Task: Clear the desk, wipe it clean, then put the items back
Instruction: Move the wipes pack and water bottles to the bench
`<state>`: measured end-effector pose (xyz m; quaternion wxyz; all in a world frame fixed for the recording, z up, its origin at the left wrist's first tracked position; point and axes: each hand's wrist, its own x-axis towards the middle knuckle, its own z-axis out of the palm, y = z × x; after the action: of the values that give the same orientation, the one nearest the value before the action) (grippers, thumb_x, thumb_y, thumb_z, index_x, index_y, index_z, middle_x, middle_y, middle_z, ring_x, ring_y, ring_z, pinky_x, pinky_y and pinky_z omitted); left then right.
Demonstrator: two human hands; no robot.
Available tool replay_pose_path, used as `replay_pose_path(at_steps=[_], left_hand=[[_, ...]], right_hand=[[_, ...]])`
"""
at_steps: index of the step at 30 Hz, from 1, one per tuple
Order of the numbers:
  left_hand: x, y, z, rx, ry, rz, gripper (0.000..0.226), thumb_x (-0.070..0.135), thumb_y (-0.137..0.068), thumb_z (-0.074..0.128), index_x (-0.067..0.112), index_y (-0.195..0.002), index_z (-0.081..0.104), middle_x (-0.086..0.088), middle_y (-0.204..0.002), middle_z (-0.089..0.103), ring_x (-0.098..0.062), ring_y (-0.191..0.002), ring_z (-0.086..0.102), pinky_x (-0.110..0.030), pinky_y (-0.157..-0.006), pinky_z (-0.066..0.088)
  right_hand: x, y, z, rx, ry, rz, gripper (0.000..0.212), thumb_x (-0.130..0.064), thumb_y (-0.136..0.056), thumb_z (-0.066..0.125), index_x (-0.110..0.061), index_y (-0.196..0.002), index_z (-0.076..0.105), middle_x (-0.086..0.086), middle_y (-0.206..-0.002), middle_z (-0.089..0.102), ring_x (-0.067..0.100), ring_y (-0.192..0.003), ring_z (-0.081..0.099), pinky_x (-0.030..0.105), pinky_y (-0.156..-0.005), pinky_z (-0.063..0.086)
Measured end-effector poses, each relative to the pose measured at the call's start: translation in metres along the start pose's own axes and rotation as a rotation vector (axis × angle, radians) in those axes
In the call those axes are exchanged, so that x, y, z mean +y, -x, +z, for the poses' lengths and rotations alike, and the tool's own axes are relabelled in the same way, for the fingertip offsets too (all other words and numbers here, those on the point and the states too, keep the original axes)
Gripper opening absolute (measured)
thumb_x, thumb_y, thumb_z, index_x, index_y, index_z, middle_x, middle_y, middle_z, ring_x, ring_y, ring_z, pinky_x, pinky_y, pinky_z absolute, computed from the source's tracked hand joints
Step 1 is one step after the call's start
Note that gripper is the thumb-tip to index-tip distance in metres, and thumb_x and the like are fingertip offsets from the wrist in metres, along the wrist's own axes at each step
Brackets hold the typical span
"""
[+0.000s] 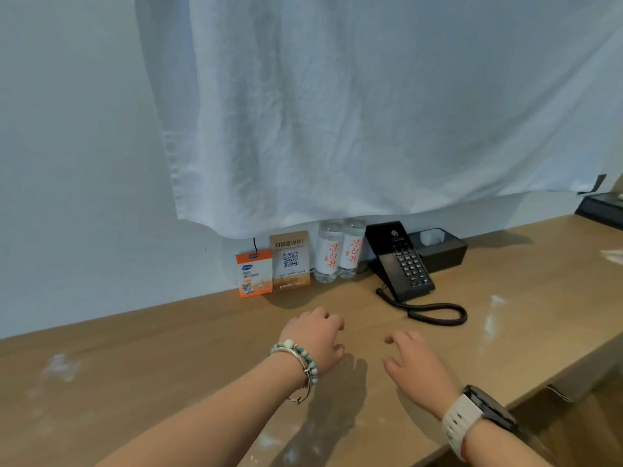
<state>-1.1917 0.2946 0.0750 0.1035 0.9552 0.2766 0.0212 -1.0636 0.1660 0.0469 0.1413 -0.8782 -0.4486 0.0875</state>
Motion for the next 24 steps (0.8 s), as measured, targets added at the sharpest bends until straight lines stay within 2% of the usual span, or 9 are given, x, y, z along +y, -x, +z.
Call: replay_pose_path(at_steps=[5,9,15,21,24], left_hand=[[0.031,-0.074,0.011,0.014,-0.002,-0.034,0.041,0.036,-0.092,0.046,0.023,-0.131,0.044,-0.003,-0.129,0.046,-0.024,-0.117,0.046,-0.033,-0.093,0.038],[0.065,-0.138,0.029,0.029,0.023,-0.067,0.04,0.034,-0.091,0.047,0.021,-0.129,0.046,-0.003,-0.126,0.047,-0.023,-0.114,0.048,-0.034,-0.092,0.04],[0.123,-0.228,0.054,0.029,0.103,-0.171,0.035,0.035,-0.092,0.047,0.024,-0.125,0.047,-0.001,-0.12,0.049,-0.02,-0.108,0.049,-0.033,-0.09,0.045],[0.154,-0.299,0.063,0.046,0.105,-0.198,0.038,0.034,-0.093,0.046,0.023,-0.129,0.046,-0.001,-0.124,0.048,-0.02,-0.114,0.047,-0.034,-0.096,0.042],[0.159,-0.325,0.069,0.038,0.087,-0.19,0.038,0.033,-0.093,0.046,0.023,-0.13,0.045,-0.001,-0.126,0.048,-0.02,-0.116,0.045,-0.035,-0.096,0.042]], right_hand=[[0.064,-0.064,-0.011,-0.02,0.005,-0.046,0.032,-0.031,-0.094,0.046,-0.027,-0.126,0.046,-0.006,-0.129,0.046,0.014,-0.118,0.045,0.031,-0.097,0.042],[0.124,-0.125,-0.025,-0.02,0.041,-0.088,0.029,-0.032,-0.093,0.049,-0.028,-0.122,0.049,-0.006,-0.123,0.05,0.014,-0.112,0.05,0.03,-0.093,0.044],[0.216,-0.206,-0.054,-0.164,0.081,-0.149,0.032,-0.031,-0.094,0.046,-0.029,-0.126,0.045,-0.005,-0.128,0.048,0.015,-0.115,0.048,0.031,-0.096,0.042],[0.263,-0.268,-0.073,-0.239,0.094,-0.162,0.035,-0.03,-0.096,0.045,-0.027,-0.13,0.044,-0.005,-0.133,0.044,0.014,-0.12,0.045,0.032,-0.1,0.041],[0.276,-0.289,-0.077,-0.25,0.095,-0.168,0.034,-0.031,-0.096,0.045,-0.027,-0.13,0.043,-0.005,-0.133,0.044,0.014,-0.117,0.047,0.029,-0.097,0.042]])
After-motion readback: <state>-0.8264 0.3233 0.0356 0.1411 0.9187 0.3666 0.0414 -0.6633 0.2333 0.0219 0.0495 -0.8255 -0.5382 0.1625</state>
